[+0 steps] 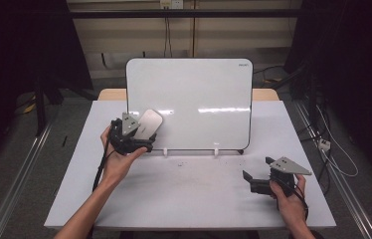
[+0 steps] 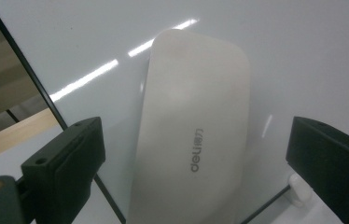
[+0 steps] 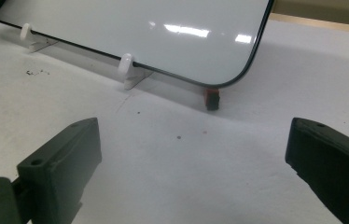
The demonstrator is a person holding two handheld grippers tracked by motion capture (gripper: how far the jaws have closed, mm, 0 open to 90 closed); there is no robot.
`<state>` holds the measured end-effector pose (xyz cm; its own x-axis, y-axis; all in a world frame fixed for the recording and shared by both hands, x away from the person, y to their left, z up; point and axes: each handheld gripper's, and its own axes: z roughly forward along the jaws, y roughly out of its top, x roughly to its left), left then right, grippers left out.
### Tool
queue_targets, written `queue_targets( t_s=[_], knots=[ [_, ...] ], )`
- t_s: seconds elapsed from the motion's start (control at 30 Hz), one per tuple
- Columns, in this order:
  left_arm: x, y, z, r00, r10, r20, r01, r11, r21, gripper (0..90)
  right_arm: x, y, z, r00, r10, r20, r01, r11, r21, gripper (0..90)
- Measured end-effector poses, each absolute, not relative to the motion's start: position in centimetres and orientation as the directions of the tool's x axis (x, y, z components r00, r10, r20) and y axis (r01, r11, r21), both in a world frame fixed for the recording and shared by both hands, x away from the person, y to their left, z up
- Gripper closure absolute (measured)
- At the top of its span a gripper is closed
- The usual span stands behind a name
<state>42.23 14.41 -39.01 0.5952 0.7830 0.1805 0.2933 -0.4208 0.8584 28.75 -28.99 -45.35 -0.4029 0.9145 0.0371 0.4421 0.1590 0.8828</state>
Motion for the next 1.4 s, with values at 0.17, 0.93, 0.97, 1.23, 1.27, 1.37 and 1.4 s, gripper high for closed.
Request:
queue_targets(
  t_s=[0.17, 0.93, 0.97, 1.23, 1.27, 1.37, 1.4],
  knots=[
    [42.1, 14.9, -38.6, 0.591, 0.79, 0.161, 0.318, -0.412, 0.854, 4.4, 28.8, -29.0, -45.4, -0.404, 0.914, 0.036, 0.44, 0.16, 0.884, 3.5],
    [38.9, 17.1, -39.4, 0.609, 0.791, 0.057, 0.366, -0.344, 0.865, 5.1, 28.9, -28.9, -45.4, -0.405, 0.913, 0.042, 0.445, 0.157, 0.881, 3.5],
    [38.8, 17.2, -39.5, 0.608, 0.791, 0.063, 0.365, -0.349, 0.863, 5.1, 28.9, -28.9, -45.4, -0.405, 0.913, 0.042, 0.446, 0.157, 0.881, 3.5],
    [37.3, 18.6, -39.5, 0.601, 0.794, 0.092, 0.361, -0.373, 0.855, 5.1, 28.8, -28.9, -45.4, -0.403, 0.914, 0.042, 0.446, 0.156, 0.881, 3.5],
    [37.1, 18.7, -39.6, 0.598, 0.796, 0.095, 0.361, -0.374, 0.855, 4.9, 28.9, -28.9, -45.4, -0.402, 0.915, 0.042, 0.446, 0.156, 0.881, 3.5],
    [36.5, 19.3, -39.6, 0.602, 0.793, 0.096, 0.349, -0.369, 0.861, 4.6, 28.9, -28.8, -45.4, -0.403, 0.914, 0.042, 0.446, 0.156, 0.881, 3.5],
    [36.3, 19.4, -39.6, 0.597, 0.797, 0.09, 0.357, -0.364, 0.86, 4.6, 28.9, -28.8, -45.4, -0.403, 0.914, 0.042, 0.446, 0.156, 0.881, 3.5]
  ],
)
